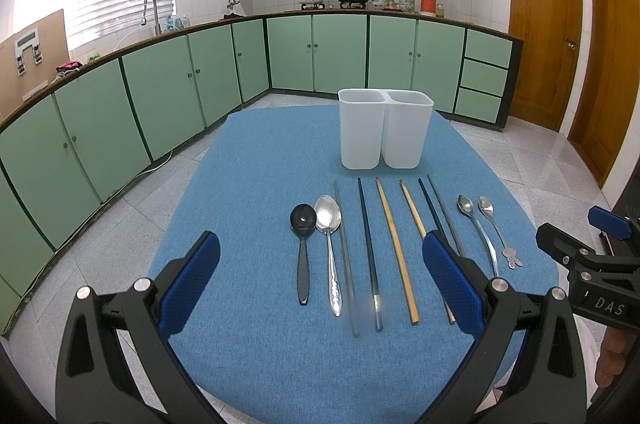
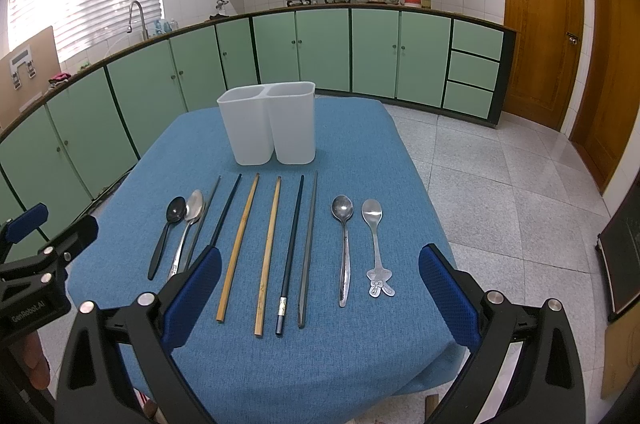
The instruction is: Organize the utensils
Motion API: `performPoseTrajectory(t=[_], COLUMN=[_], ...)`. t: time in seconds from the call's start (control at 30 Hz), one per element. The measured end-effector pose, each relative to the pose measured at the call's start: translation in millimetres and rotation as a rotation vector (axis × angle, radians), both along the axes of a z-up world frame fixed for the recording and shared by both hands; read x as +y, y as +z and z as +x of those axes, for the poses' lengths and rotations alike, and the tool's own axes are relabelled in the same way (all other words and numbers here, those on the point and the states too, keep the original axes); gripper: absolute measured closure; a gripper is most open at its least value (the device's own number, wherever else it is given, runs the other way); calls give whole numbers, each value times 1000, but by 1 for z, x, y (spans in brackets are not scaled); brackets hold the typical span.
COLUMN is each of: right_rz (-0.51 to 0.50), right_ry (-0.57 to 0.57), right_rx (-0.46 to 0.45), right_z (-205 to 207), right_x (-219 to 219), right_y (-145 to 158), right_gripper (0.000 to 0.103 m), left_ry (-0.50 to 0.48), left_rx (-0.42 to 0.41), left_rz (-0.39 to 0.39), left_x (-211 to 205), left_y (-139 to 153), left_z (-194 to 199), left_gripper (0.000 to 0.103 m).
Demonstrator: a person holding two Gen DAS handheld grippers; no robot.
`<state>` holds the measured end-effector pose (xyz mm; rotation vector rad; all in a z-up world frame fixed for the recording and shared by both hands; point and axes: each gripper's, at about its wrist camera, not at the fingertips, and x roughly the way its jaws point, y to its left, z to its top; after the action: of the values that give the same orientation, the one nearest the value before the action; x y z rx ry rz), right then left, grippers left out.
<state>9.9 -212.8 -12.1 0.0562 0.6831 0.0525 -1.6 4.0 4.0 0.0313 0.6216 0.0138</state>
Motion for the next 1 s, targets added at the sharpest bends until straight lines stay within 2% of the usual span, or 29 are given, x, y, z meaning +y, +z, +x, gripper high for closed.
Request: performPoseTrajectory(t=[0.7, 0.87, 1.0], right_rz=[-4, -7, -22], right_ry=[1, -8, -29], right_rx=[10, 19, 12], right_z=[6, 12, 23], right_x=[-1, 2, -4], right_y=[-6, -10, -17], right_gripper=[6, 6, 6], left_ry=[4, 20, 70], left_rx=[14, 23, 48], left_rz=[-4, -10, 33], left_x=[10, 16, 39], left_y=[-6, -13, -32], left_z=[1, 10, 34], left_gripper=[5, 5, 5])
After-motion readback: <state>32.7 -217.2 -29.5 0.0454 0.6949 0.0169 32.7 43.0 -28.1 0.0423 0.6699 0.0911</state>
